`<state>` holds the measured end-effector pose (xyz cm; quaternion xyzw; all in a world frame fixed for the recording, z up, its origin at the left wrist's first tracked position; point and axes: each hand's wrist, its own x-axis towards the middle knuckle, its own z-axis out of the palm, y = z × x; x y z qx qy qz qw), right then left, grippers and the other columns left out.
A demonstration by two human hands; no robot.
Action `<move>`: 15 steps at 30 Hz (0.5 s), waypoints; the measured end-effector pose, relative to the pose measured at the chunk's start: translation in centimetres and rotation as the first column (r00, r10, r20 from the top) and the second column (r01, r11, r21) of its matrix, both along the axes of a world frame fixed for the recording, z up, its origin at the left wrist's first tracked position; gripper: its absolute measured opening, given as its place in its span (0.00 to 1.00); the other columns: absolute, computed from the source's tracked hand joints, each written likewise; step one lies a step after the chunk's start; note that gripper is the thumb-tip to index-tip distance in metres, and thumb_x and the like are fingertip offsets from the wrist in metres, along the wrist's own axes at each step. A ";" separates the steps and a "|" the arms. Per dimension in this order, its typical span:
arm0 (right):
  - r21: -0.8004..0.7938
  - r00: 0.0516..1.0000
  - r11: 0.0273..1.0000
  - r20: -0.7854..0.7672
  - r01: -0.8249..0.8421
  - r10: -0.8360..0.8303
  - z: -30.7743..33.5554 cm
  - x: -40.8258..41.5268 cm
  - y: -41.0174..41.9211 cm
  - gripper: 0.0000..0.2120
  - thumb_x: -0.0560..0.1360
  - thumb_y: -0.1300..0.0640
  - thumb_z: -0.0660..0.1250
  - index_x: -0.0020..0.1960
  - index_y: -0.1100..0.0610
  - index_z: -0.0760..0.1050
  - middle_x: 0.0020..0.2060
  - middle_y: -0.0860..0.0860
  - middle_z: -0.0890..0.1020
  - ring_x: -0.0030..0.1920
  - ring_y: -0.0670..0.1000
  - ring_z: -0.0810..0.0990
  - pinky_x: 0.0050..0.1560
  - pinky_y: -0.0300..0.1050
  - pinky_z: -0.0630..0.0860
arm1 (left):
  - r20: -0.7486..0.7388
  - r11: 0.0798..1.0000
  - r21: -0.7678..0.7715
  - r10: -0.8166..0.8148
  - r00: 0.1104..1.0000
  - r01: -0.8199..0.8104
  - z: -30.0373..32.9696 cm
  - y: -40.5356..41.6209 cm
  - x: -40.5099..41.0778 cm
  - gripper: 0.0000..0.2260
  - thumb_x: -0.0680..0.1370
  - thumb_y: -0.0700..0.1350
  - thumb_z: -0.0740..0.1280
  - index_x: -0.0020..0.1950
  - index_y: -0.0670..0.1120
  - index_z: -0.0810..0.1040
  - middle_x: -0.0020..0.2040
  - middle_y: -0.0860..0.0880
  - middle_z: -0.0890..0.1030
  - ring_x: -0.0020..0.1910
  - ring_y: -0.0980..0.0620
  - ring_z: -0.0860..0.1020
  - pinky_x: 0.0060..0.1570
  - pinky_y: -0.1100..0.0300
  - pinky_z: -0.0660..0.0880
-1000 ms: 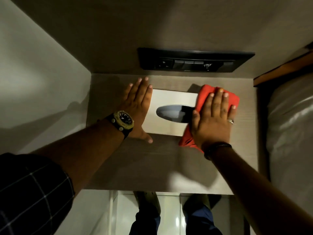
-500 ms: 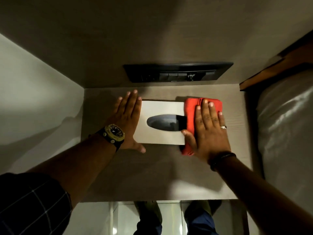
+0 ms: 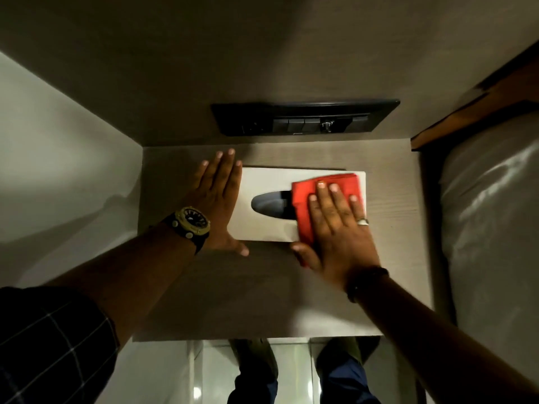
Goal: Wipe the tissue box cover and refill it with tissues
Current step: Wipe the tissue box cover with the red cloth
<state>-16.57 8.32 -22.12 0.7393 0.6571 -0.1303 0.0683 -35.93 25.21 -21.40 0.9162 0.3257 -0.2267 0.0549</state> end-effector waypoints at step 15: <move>0.139 0.937 0.927 -0.008 0.348 -0.350 -0.5 0.1 5.3 0.41 0.76 0.33 0.37 0.78 0.61 0.47 0.78 0.58 0.48 0.78 0.59 0.44 0.76 0.60 0.43 | 0.059 0.999 0.027 0.040 0.997 -0.042 -0.8 -0.2 -0.2 0.72 0.51 0.79 0.65 0.73 0.38 0.30 0.77 0.37 0.34 0.76 0.39 0.36 0.73 0.46 0.33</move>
